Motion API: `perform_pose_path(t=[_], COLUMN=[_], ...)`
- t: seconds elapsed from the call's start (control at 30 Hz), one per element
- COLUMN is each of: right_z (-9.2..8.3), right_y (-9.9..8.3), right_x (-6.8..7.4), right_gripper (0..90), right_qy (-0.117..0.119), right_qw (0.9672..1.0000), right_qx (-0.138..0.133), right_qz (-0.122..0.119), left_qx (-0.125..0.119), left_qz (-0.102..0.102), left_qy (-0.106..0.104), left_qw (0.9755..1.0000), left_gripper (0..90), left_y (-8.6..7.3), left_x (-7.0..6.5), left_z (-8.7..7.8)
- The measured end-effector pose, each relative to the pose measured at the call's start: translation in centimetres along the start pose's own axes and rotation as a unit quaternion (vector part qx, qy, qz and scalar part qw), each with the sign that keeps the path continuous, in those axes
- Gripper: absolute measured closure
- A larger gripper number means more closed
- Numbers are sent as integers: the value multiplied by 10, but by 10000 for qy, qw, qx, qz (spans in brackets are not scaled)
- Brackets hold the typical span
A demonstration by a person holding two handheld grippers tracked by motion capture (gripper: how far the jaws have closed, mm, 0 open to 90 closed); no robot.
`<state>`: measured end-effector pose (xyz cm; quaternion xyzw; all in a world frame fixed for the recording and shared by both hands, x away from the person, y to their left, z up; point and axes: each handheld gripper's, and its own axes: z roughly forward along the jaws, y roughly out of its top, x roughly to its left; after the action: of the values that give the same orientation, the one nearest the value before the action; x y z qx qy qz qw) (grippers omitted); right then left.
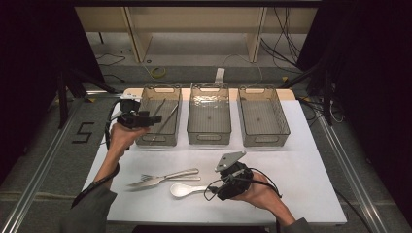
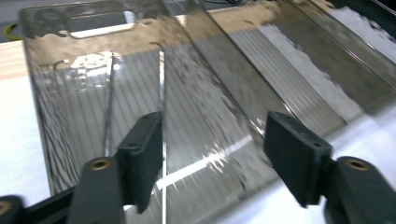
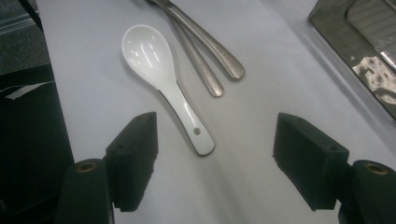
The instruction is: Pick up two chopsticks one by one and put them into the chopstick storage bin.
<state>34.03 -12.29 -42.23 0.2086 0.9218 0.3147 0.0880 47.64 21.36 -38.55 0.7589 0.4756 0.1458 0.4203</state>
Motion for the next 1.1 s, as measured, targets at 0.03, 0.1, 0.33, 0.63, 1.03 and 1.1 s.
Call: perform_pose_path(t=[0.03, 0.1, 0.33, 0.63, 1.03, 1.1], right_z=[1, 4, 14, 30, 49, 52], right_y=[1, 3, 10, 17, 21, 21], right_x=[0, 1, 8, 10, 9, 8], right_gripper=[317, 317, 320, 329, 344, 345], right_qy=[34, 68, 139, 245, 312, 333], right_qw=[10000, 9999, 9997, 9991, 9977, 9973], right_qx=[34, 78, 147, 306, 567, 597], right_qz=[-34, -94, -116, -189, -210, -262], left_qx=[-59, -109, -189, -240, -553, -647], left_qz=[7, 89, 370, 359, 405, 423], left_qy=[-50, -183, -247, -564, -740, -760], left_qw=[10000, 9997, 9988, 9975, 9949, 9941], left_gripper=[324, 309, 260, 231, 195, 189], left_y=[-4, -9, -22, -44, -65, -69], left_x=[-4, -8, -13, -20, -37, -39], left_z=[-4, -10, -23, -24, -34, -37])
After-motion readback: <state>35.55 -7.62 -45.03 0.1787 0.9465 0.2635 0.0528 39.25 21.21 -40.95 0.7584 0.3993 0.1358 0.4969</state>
